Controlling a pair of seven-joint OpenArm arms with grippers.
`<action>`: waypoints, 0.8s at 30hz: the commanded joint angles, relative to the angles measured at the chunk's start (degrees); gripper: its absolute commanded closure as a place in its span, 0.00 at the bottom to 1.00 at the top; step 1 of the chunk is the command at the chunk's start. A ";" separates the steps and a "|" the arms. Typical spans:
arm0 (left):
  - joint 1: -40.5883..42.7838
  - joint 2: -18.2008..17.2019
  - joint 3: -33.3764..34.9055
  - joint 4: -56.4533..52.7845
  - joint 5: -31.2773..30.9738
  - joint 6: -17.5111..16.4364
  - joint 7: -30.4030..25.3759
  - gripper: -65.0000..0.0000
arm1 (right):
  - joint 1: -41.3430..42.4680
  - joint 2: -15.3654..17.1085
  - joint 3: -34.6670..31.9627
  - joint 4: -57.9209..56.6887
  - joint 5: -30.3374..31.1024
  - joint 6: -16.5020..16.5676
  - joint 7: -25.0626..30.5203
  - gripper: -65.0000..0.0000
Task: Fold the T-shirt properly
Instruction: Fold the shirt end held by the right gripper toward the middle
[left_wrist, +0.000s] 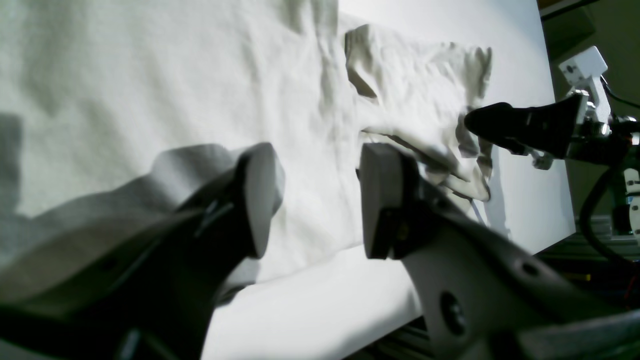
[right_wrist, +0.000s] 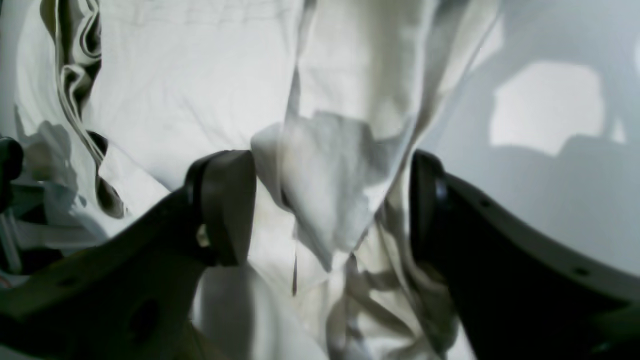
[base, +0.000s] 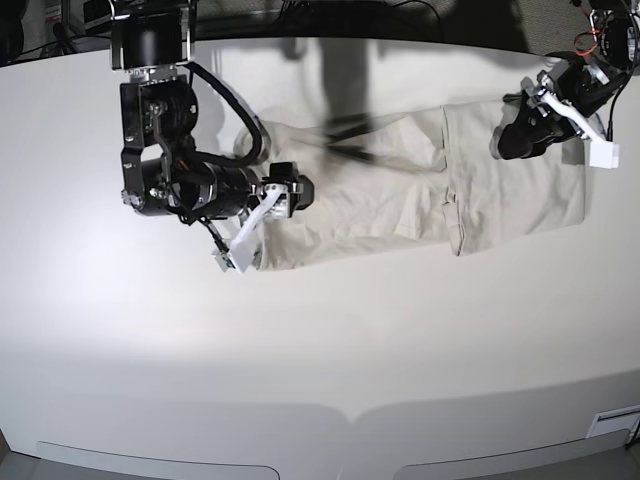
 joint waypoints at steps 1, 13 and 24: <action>-0.04 -0.83 -0.33 1.01 -1.49 -0.78 -1.11 0.58 | 0.59 -0.31 -0.02 0.61 -0.83 -0.22 -0.15 0.49; 0.09 -0.83 -0.33 1.01 -1.46 -0.78 -1.07 0.58 | 0.44 -0.70 0.04 0.61 -11.96 -1.57 9.01 1.00; 1.33 -0.81 -0.33 0.98 -1.46 -0.78 -0.79 0.58 | 1.16 1.51 5.68 0.66 -15.76 -1.53 11.45 1.00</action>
